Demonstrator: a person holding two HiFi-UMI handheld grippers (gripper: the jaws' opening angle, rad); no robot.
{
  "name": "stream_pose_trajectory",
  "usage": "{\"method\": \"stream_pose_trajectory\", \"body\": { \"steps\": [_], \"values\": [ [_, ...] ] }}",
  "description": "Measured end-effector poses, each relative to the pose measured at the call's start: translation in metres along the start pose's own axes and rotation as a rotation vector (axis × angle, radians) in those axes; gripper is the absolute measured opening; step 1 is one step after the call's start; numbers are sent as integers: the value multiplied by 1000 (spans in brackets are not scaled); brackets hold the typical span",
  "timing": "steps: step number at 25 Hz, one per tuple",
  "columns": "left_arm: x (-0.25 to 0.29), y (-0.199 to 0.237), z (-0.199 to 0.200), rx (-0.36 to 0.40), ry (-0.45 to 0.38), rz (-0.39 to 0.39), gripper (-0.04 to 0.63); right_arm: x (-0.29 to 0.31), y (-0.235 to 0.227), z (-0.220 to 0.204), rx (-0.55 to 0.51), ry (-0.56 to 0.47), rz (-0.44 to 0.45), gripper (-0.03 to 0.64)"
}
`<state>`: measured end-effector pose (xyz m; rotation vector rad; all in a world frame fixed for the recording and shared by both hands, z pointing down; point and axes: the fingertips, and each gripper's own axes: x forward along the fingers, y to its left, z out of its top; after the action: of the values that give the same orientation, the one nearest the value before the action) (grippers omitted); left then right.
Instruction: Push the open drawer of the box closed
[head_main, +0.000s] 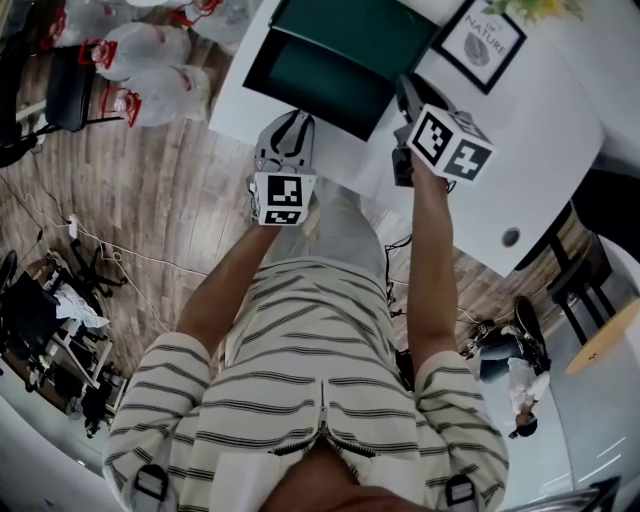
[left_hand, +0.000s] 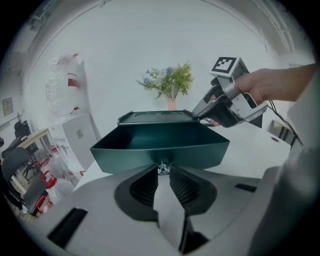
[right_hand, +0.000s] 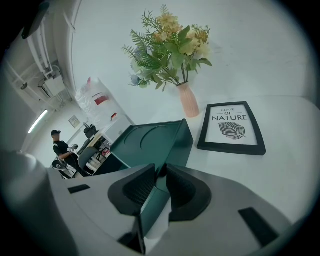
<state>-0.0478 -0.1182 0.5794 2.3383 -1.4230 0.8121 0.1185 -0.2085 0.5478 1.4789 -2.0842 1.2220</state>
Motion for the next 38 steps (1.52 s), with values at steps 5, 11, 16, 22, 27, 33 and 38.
{"method": "stream_pose_trajectory", "body": {
  "steps": [5, 11, 16, 22, 27, 33, 38],
  "values": [
    [2, -1, 2, -1, 3, -13, 71, 0, 0, -1, -4, 3, -3, 86],
    [6, -3, 3, 6, 5, -16, 71, 0, -1, -1, -8, 5, -3, 86],
    [12, -2, 7, 12, 4, -17, 71, 1, -2, -3, -9, 8, -3, 86],
    [17, -1, 10, 14, 4, -17, 71, 2, -2, -6, -2, 13, 1, 86],
    [22, 0, 12, 16, 2, -17, 71, 1, 0, -2, -14, 8, -4, 87],
    [25, 1, 16, 16, 1, -21, 71, 1, -1, -5, -5, 13, -6, 86],
    [29, 1, 18, 15, -1, -22, 71, 1, 0, -3, -8, 13, -4, 87]
  ]
}}
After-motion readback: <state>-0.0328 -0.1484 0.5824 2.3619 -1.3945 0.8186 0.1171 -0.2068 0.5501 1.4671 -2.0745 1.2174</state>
